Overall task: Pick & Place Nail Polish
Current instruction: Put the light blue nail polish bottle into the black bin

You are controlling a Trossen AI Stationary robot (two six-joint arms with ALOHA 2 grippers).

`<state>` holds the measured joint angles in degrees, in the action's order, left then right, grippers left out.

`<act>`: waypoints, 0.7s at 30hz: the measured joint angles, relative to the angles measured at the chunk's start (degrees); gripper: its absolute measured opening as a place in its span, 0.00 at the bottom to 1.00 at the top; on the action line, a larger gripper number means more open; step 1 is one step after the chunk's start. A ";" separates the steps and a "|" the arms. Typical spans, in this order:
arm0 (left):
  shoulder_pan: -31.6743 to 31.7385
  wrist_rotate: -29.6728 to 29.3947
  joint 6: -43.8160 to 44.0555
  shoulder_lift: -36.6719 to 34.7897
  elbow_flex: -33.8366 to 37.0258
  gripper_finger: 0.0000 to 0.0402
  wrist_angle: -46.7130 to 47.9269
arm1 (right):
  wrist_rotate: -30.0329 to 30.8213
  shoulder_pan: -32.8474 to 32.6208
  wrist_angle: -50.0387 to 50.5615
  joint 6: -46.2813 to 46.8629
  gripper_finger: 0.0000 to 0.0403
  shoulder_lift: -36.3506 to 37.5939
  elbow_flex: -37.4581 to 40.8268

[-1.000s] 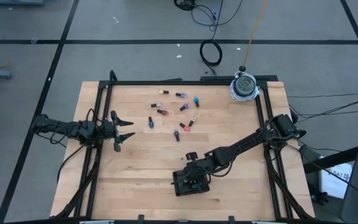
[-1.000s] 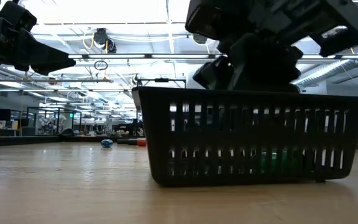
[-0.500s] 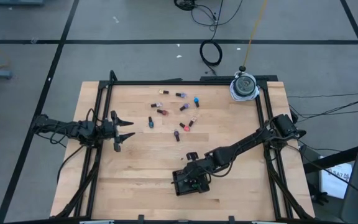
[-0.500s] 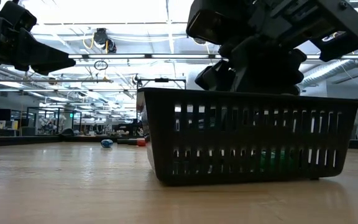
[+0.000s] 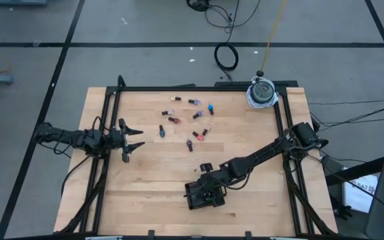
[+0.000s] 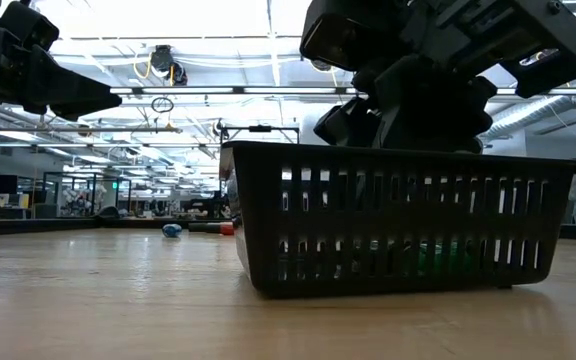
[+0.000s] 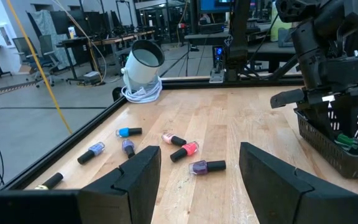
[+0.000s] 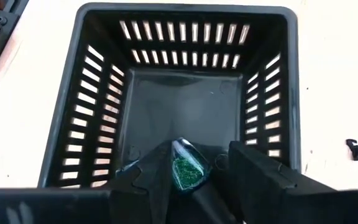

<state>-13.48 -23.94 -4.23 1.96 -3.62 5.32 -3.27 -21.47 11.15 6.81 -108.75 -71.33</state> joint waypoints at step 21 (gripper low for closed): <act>0.00 -0.02 0.00 0.02 0.00 0.53 0.00 | 16.61 3.68 9.06 -4.65 0.36 14.81 -0.02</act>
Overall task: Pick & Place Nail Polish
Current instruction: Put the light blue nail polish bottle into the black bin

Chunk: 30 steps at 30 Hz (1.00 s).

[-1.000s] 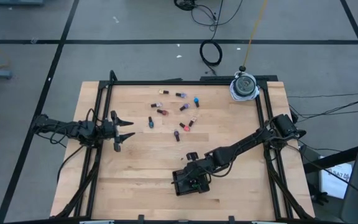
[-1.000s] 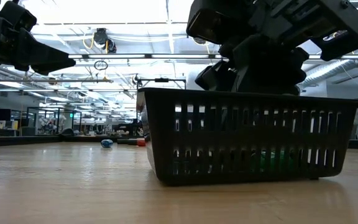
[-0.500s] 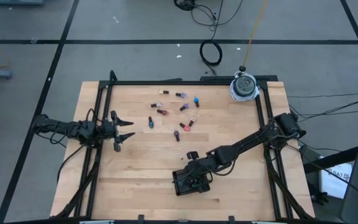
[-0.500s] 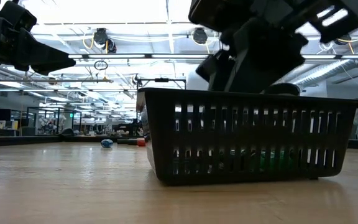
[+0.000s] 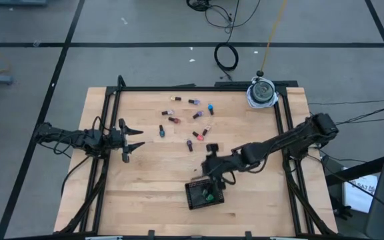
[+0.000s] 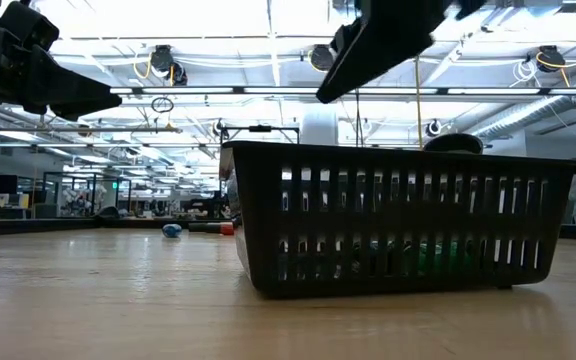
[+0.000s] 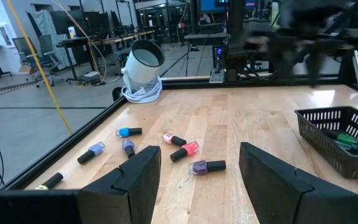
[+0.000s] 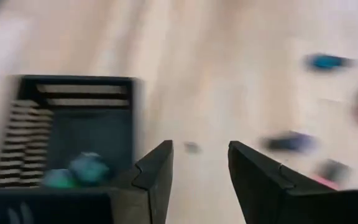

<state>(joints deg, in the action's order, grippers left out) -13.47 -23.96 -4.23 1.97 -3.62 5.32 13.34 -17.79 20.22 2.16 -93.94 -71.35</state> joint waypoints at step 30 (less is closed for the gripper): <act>-0.01 0.00 0.00 -0.01 0.00 0.53 0.00 | -9.01 42.83 -19.11 4.95 0.58 -2.74 13.35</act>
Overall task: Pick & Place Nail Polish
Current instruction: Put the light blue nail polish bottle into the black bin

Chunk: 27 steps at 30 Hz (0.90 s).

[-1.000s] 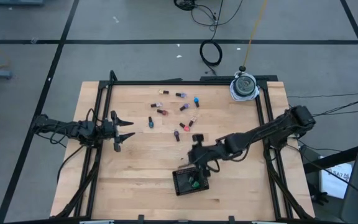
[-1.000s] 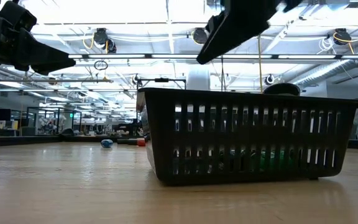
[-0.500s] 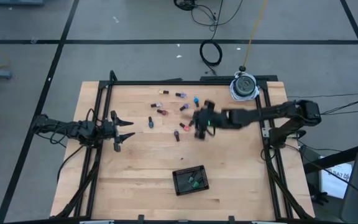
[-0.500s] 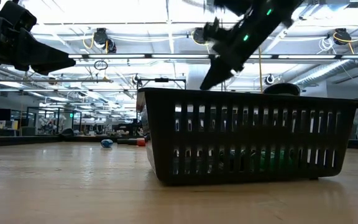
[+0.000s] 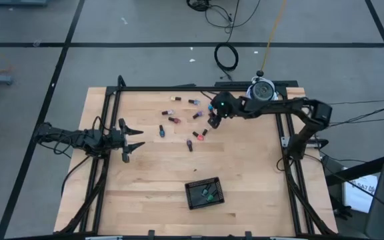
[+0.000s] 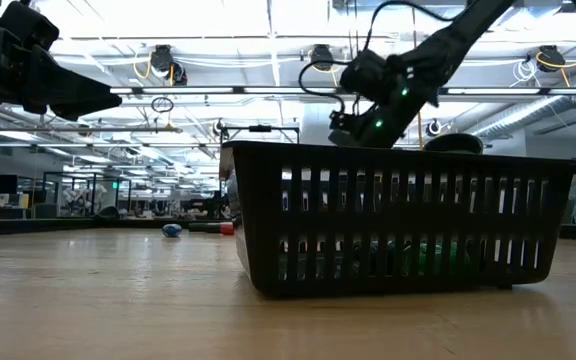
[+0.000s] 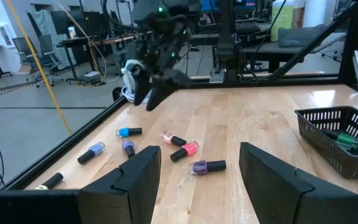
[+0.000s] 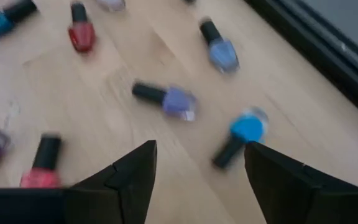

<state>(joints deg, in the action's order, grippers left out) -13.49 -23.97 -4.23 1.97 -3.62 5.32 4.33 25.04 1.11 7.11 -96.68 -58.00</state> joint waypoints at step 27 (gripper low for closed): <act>0.01 0.00 0.00 0.01 0.00 0.53 0.00 | 4.30 3.15 -4.19 2.79 0.55 -12.55 -1.53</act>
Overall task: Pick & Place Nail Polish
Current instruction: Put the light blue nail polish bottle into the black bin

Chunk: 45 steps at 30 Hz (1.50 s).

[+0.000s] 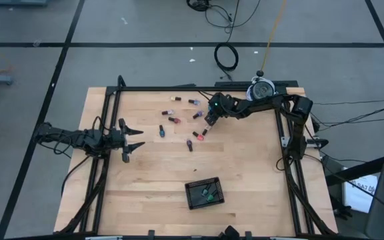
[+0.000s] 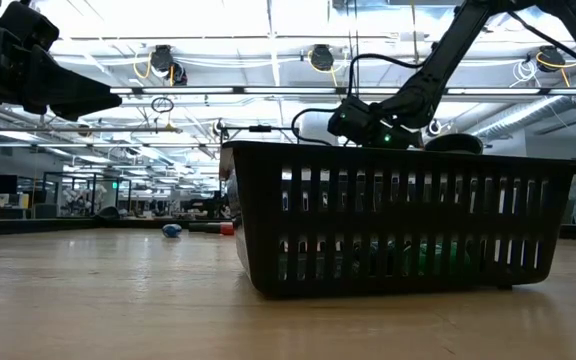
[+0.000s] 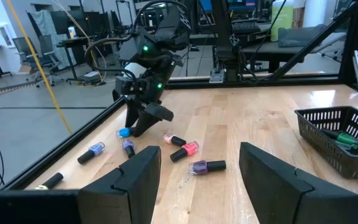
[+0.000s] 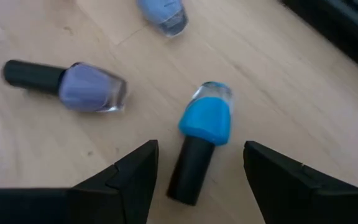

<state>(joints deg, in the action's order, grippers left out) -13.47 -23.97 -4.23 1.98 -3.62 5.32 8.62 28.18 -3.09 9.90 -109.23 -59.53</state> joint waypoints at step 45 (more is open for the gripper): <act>-0.02 0.00 0.00 0.00 -0.02 0.53 0.00 | 12.94 -7.39 -6.04 -40.93 0.12 42.76 29.47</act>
<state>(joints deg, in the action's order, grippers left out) -13.50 -23.96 -4.23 1.98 -3.64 5.32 21.56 20.79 -9.12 -31.03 -66.47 -30.06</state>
